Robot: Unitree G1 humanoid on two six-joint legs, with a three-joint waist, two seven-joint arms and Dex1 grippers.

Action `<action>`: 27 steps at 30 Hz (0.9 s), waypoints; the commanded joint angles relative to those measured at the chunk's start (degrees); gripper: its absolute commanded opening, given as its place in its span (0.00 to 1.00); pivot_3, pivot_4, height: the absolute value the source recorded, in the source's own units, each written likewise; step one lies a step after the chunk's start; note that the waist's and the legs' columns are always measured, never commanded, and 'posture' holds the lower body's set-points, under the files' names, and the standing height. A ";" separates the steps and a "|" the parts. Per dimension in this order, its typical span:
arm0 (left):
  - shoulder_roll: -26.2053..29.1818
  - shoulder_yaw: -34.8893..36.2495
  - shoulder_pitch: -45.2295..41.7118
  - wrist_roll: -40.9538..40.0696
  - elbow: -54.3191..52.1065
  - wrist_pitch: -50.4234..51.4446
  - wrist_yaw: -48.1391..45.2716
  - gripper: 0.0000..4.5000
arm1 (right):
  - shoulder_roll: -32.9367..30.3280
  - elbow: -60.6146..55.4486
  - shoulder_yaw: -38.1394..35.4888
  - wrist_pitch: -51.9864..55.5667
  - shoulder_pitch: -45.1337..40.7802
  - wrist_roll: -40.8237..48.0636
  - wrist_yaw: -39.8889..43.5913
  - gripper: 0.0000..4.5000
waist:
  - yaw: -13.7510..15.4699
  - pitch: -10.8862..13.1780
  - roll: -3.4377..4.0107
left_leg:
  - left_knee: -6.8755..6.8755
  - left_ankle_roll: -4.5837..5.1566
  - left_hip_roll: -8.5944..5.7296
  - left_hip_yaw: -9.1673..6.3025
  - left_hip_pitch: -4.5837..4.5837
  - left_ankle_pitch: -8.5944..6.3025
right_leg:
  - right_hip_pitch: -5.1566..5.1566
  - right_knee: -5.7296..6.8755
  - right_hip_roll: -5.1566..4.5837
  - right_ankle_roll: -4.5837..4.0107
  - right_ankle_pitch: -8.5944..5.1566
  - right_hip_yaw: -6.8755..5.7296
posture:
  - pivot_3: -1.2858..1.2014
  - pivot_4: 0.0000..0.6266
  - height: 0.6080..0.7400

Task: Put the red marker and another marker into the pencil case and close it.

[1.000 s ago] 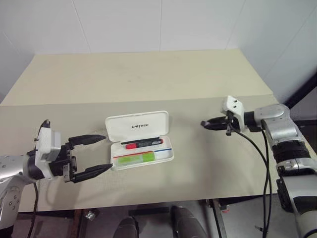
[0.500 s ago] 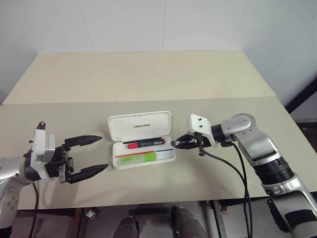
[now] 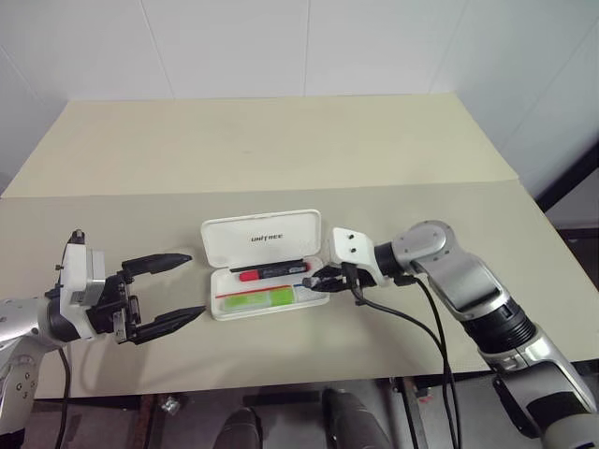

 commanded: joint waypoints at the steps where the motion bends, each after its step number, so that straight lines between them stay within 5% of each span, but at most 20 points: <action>1: -0.27 0.97 -0.24 -1.21 -1.51 -1.13 0.51 1.00 | 0.68 -1.70 0.61 -0.76 -1.08 0.06 -0.37 0.25 | -0.02 0.00 0.00 | 0.00 0.00 0.00 0.00 0.00 0.00 | 0.00 0.00 0.00 0.00 0.00 0.00 | 0.52 0.24 1.00; 5: -0.29 0.99 -0.16 -1.24 -1.64 -1.29 0.75 1.00 | 0.77 -1.10 0.85 -1.71 -1.39 0.03 -0.34 0.25 | 0.00 0.00 0.00 | 0.00 -0.01 0.00 0.00 0.00 0.00 | 0.00 -0.01 0.00 0.00 0.00 0.00 | 0.52 0.24 1.00; 15: -0.57 0.68 -0.30 -1.21 -1.50 -1.88 1.24 1.00 | 0.00 -0.28 -0.02 -3.86 -1.83 0.49 0.46 1.00 | -0.02 0.00 0.00 | -0.03 -0.01 0.00 0.00 -0.01 -0.01 | 0.00 -0.06 0.00 -0.01 -0.01 0.00 | 0.52 0.24 1.00; 27: -0.61 -1.82 -4.56 3.37 3.84 -3.22 4.62 1.00 | 1.71 3.02 -14.46 -11.30 0.20 14.98 4.02 1.00 | 0.03 -0.01 -0.03 | -0.06 0.00 0.01 -0.01 -0.03 -0.02 | 0.00 -0.10 0.01 0.04 0.02 -0.02 | 0.52 0.24 1.00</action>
